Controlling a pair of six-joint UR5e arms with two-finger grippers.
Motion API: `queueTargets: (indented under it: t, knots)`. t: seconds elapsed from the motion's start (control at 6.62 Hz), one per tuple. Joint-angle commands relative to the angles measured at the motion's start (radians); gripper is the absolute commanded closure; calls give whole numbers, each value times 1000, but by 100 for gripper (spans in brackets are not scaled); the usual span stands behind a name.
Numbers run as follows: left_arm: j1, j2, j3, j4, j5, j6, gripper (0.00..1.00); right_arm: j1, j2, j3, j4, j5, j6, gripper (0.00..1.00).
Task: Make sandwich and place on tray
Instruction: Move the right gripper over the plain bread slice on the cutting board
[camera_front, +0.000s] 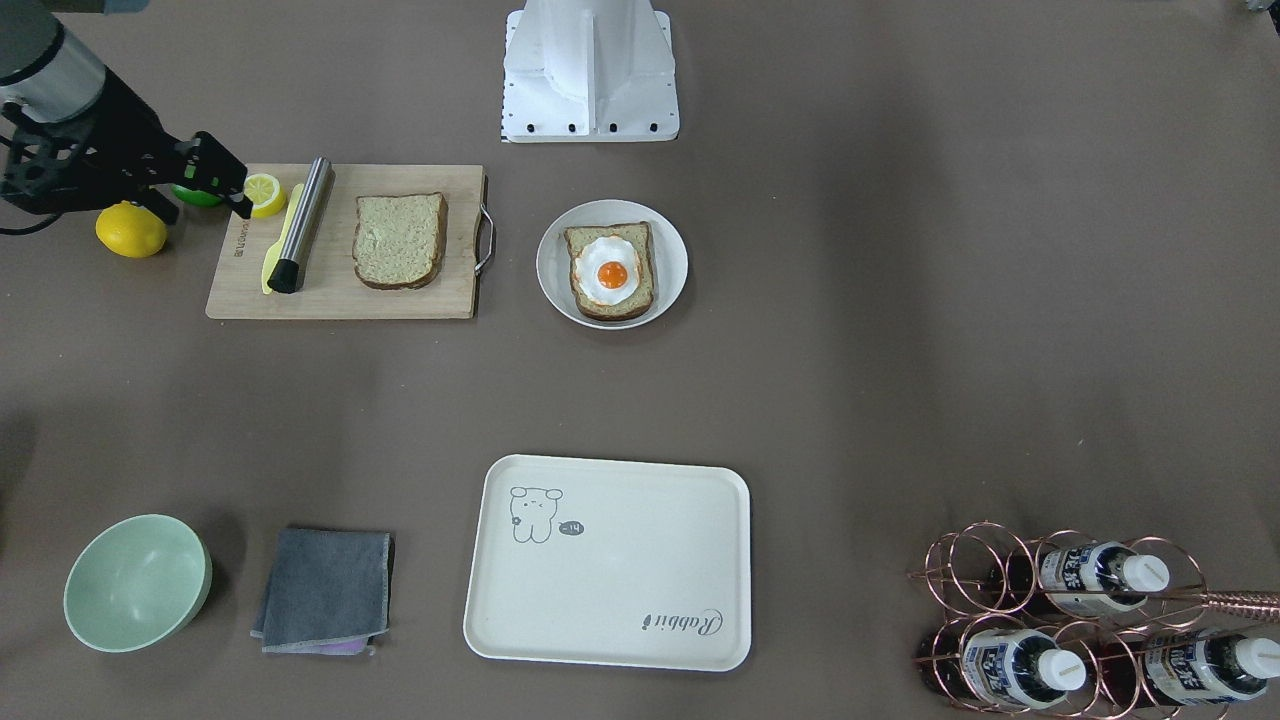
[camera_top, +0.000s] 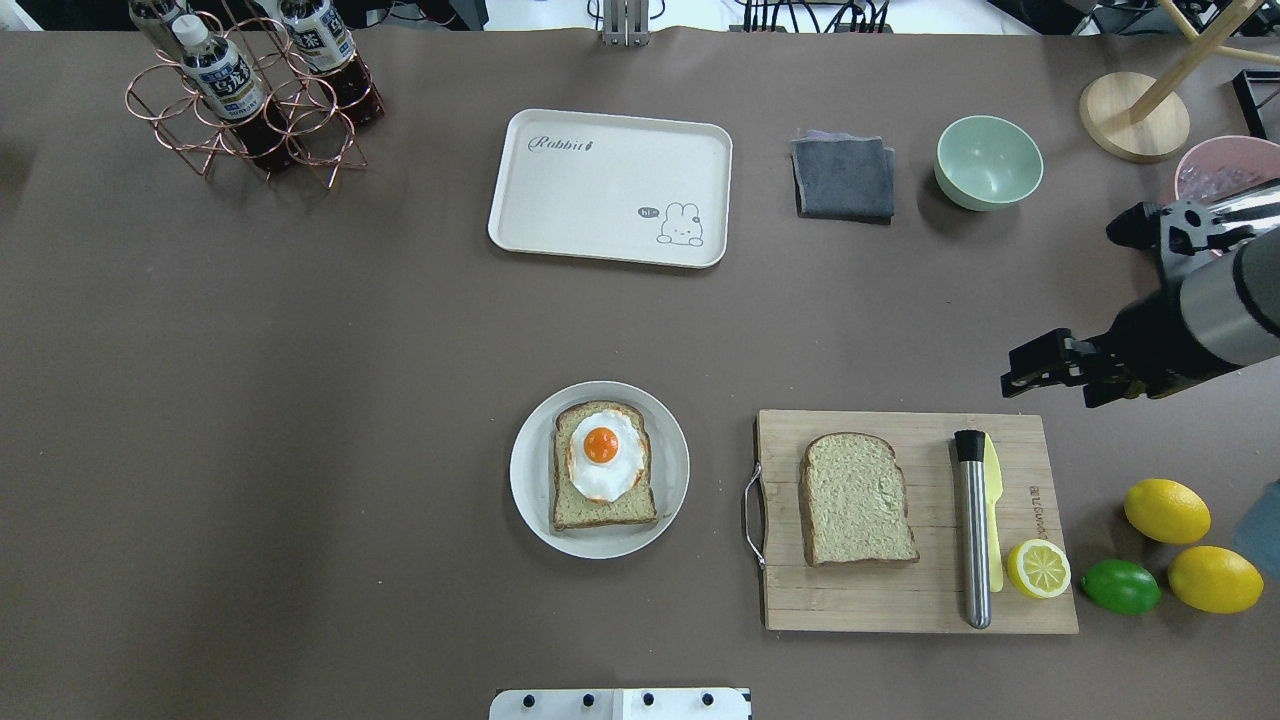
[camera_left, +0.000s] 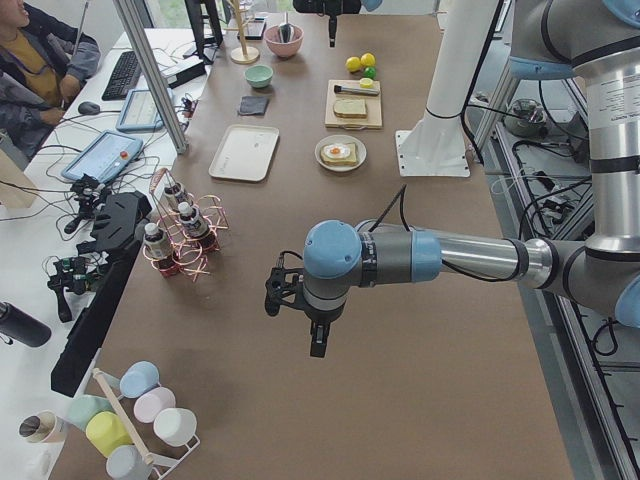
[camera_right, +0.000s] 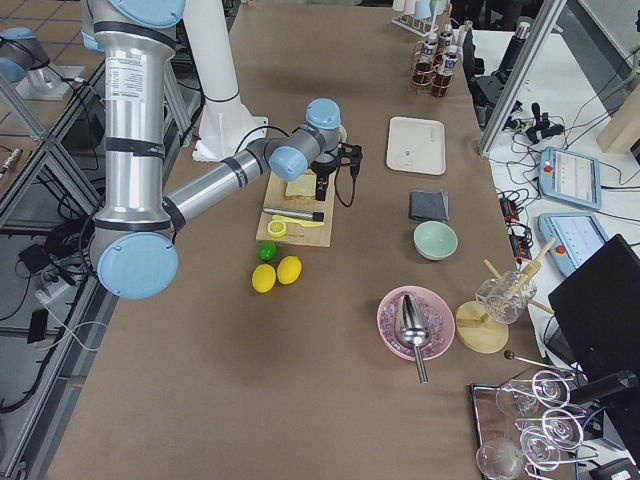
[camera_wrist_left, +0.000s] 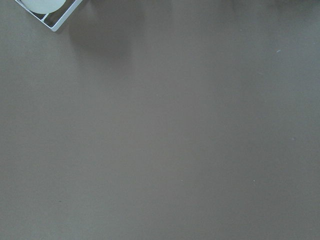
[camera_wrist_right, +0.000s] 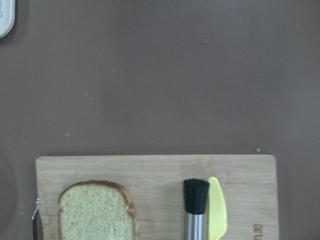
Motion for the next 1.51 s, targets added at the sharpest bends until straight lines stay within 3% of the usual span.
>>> queueTargets:
  t: [0.0,0.15,0.45,0.6,0.91,1.36]
  knots:
    - [20,-33,-5,6,0,-35,3,-166,39,-5,7,-127,41,10]
    - [54,-36,-3,6,8,-75,3,-231,45,-8,7,-195,42,10]
    - [68,-33,0,6,11,-76,3,-288,61,-44,10,-240,45,10]
    - [68,-33,-3,6,11,-76,3,-297,82,-80,12,-239,100,11]
    - [63,-33,-9,9,50,-80,3,-316,112,-210,198,-234,215,15]
    - [57,-22,-12,9,57,-80,3,-311,78,-189,199,-222,214,26]
